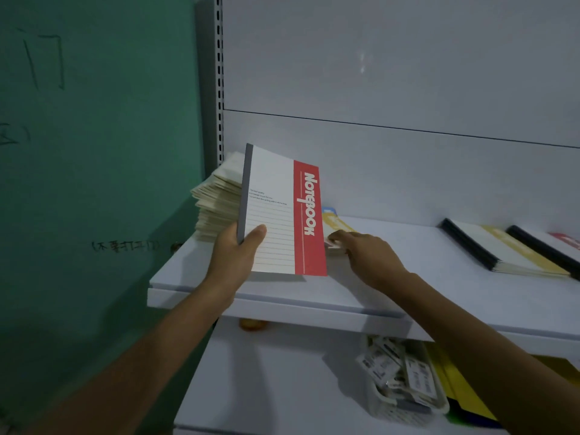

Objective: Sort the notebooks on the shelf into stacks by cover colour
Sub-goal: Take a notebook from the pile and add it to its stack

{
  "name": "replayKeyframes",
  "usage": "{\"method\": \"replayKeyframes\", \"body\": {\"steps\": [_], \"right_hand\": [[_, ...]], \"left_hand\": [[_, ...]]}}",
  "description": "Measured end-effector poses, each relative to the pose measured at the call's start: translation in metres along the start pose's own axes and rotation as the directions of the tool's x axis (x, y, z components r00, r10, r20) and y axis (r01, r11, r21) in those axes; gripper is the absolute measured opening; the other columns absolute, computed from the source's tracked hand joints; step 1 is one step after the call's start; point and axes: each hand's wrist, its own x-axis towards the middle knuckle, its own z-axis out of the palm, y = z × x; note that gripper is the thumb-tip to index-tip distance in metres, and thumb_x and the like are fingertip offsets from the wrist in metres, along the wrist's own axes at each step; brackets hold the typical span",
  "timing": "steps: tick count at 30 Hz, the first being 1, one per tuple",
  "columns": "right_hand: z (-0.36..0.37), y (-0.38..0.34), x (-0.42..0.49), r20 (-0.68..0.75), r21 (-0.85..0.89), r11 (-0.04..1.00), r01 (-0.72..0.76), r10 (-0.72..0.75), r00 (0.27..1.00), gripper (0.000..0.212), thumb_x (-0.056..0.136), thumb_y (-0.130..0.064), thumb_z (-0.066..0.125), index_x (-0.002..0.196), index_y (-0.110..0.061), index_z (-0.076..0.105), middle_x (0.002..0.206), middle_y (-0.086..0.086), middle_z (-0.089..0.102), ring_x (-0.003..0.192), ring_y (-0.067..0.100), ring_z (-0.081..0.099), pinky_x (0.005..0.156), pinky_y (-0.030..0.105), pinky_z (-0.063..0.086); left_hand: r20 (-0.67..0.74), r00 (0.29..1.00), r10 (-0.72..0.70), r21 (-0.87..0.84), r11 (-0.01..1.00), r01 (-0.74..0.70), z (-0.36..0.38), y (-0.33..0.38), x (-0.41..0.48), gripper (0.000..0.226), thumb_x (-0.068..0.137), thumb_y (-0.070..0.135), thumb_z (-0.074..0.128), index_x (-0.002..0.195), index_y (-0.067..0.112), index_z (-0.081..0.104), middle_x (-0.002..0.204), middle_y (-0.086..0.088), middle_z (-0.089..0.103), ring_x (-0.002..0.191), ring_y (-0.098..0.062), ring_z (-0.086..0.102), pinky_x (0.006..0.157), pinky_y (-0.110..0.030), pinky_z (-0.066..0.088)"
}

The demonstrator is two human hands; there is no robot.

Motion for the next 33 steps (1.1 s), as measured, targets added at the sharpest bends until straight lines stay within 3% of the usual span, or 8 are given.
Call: {"method": "replayKeyframes", "body": {"steps": [3, 8, 12, 18, 22, 26, 30, 33], "right_hand": [[-0.015, 0.016, -0.02, -0.109, -0.033, 0.999, -0.022, 0.018, 0.994, 0.044, 0.093, -0.008, 0.052, 0.134, -0.023, 0.05, 0.136, 0.005, 0.055, 0.109, 0.029, 0.061, 0.083, 0.035, 0.05], [-0.029, 0.063, -0.061, -0.402, -0.072, 0.997, 0.026, -0.053, 0.914, 0.05, 0.072, 0.016, 0.061, 0.113, -0.013, 0.067, 0.116, 0.012, 0.067, 0.103, 0.035, 0.064, 0.079, 0.042, 0.054], [-0.047, 0.101, -0.114, -0.527, -0.145, 0.988, 0.062, -0.13, 0.84, 0.055, 0.063, 0.025, 0.066, 0.108, -0.007, 0.071, 0.111, 0.016, 0.069, 0.102, 0.035, 0.066, 0.084, 0.045, 0.053], [-0.079, 0.167, -0.21, -0.554, -0.196, 0.98, -0.041, -0.076, 0.829, 0.048, 0.072, 0.017, 0.054, 0.109, -0.008, 0.071, 0.113, 0.015, 0.068, 0.105, 0.033, 0.065, 0.084, 0.043, 0.053], [-0.097, 0.209, -0.273, -0.567, -0.185, 0.975, -0.119, -0.007, 0.824, 0.047, 0.071, 0.018, 0.062, 0.11, -0.006, 0.07, 0.113, 0.016, 0.068, 0.104, 0.033, 0.065, 0.086, 0.044, 0.052], [-0.11, 0.242, -0.329, -0.583, -0.2, 0.964, -0.177, 0.028, 0.812, 0.046, 0.081, 0.001, 0.036, 0.11, -0.008, 0.07, 0.112, 0.015, 0.068, 0.103, 0.031, 0.066, 0.084, 0.045, 0.056], [-0.118, 0.263, -0.366, -0.61, -0.189, 0.958, -0.214, 0.056, 0.791, 0.043, 0.072, 0.017, 0.057, 0.104, -0.007, 0.073, 0.107, 0.015, 0.07, 0.096, 0.029, 0.069, 0.074, 0.039, 0.057], [-0.115, 0.277, -0.373, -0.606, -0.149, 0.966, -0.212, 0.08, 0.791, 0.049, 0.066, 0.022, 0.068, 0.105, -0.007, 0.073, 0.107, 0.015, 0.07, 0.097, 0.029, 0.069, 0.075, 0.038, 0.056]], "left_hand": [[-0.03, 0.999, -0.039, -0.049, 0.998, 0.037, 0.009, -0.002, -0.006, 0.015, 0.095, 0.022, 0.055, 0.106, 0.032, 0.057, 0.096, 0.017, 0.066, 0.09, -0.004, 0.064, 0.066, -0.015, 0.049], [-0.06, 0.992, -0.111, -0.129, 0.986, 0.103, 0.038, 0.003, -0.012, 0.022, 0.096, 0.022, 0.055, 0.117, 0.025, 0.057, 0.105, 0.005, 0.067, 0.097, -0.012, 0.063, 0.078, -0.027, 0.051], [-0.066, 0.987, -0.147, -0.196, 0.972, 0.132, 0.081, 0.015, -0.02, 0.02, 0.096, 0.02, 0.054, 0.116, 0.021, 0.057, 0.102, 0.001, 0.067, 0.09, -0.012, 0.062, 0.068, -0.026, 0.05], [0.034, 0.979, -0.203, -0.238, 0.949, 0.205, 0.172, 0.025, -0.056, 0.018, 0.096, 0.016, 0.053, 0.113, 0.022, 0.055, 0.1, -0.003, 0.066, 0.084, -0.014, 0.06, 0.064, -0.027, 0.049], [0.15, 0.956, -0.251, -0.244, 0.928, 0.282, 0.237, 0.028, -0.092, 0.009, 0.097, 0.015, 0.051, 0.1, 0.021, 0.057, 0.092, -0.002, 0.067, 0.084, -0.015, 0.061, 0.064, -0.027, 0.047], [0.228, 0.94, -0.254, -0.209, 0.93, 0.302, 0.291, 0.028, -0.125, 0.01, 0.097, 0.017, 0.051, 0.105, 0.018, 0.057, 0.094, -0.003, 0.067, 0.086, -0.018, 0.061, 0.064, -0.027, 0.049], [0.242, 0.931, -0.274, -0.195, 0.926, 0.323, 0.328, 0.025, -0.148, 0.011, 0.097, 0.018, 0.051, 0.107, 0.017, 0.056, 0.097, -0.003, 0.067, 0.092, -0.019, 0.062, 0.078, -0.032, 0.053], [0.231, 0.931, -0.281, -0.18, 0.929, 0.325, 0.34, 0.023, -0.155, 0.009, 0.097, 0.017, 0.05, 0.105, 0.018, 0.056, 0.095, -0.002, 0.067, 0.089, -0.017, 0.061, 0.071, -0.029, 0.05]]}}
